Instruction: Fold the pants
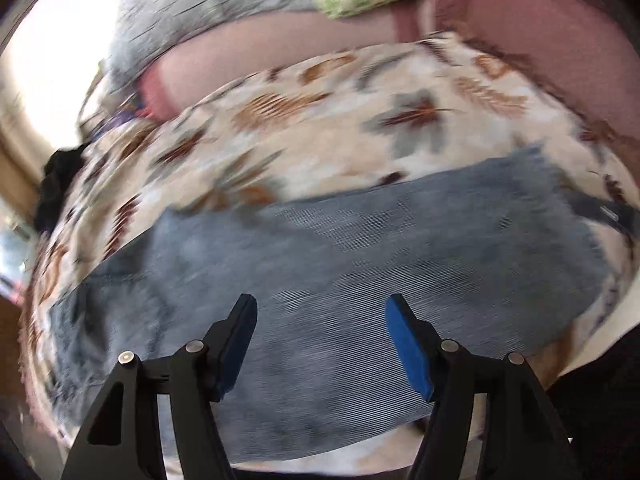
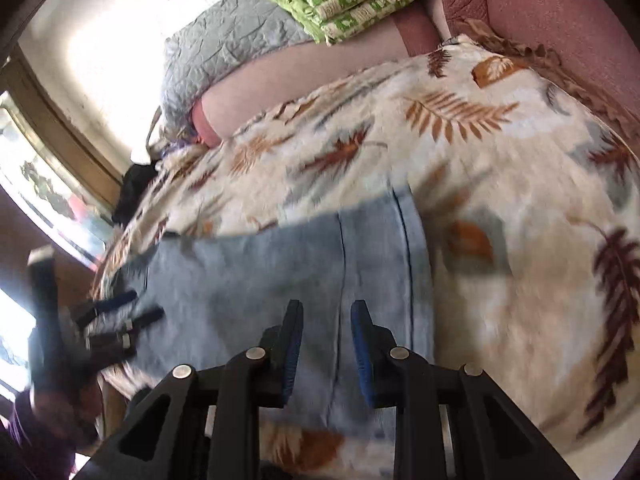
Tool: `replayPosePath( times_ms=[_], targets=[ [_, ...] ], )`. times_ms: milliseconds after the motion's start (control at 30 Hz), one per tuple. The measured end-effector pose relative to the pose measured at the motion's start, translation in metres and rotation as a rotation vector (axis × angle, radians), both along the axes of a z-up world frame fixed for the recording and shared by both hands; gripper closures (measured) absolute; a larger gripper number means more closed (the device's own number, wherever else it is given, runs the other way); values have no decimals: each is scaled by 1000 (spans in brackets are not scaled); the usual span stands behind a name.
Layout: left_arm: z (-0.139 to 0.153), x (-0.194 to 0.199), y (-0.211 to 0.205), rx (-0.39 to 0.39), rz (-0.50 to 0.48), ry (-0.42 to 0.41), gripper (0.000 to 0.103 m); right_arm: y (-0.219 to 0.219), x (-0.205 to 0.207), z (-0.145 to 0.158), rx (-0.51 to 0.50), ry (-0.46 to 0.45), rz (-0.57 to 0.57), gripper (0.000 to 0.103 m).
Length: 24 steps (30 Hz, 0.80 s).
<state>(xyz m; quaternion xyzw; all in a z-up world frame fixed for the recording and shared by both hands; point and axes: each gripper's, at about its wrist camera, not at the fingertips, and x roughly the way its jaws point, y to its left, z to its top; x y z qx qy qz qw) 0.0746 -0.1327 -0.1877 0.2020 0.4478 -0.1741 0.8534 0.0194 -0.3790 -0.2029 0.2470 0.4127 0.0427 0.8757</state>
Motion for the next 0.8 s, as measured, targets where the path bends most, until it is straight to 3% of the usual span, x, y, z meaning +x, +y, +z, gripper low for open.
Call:
replayPosePath(
  times_ms=[133,233,400,467,633,800],
  targets=[
    [-11,-14,-40,-25,-98,10,35,-8,33,1,20,-9,-46,75],
    [-23,-20,-58,-40,-130,64,35,-11,55,-2,27,-5,-34,75],
    [-48,-29,-72,26,-172,109,34,-18,88,-24,27,85,-34,76],
    [-47,-30,-69,11,-173,110,34,-23,97,-34,1,118,-59,76],
    [-37,-28,-55,-11,-143,139,34,-27,88,-26,33,70,-57,76],
    [-10,-31,-12,-32,-62,50,34,-28,58,-7,68,-17,-55,76]
  ],
)
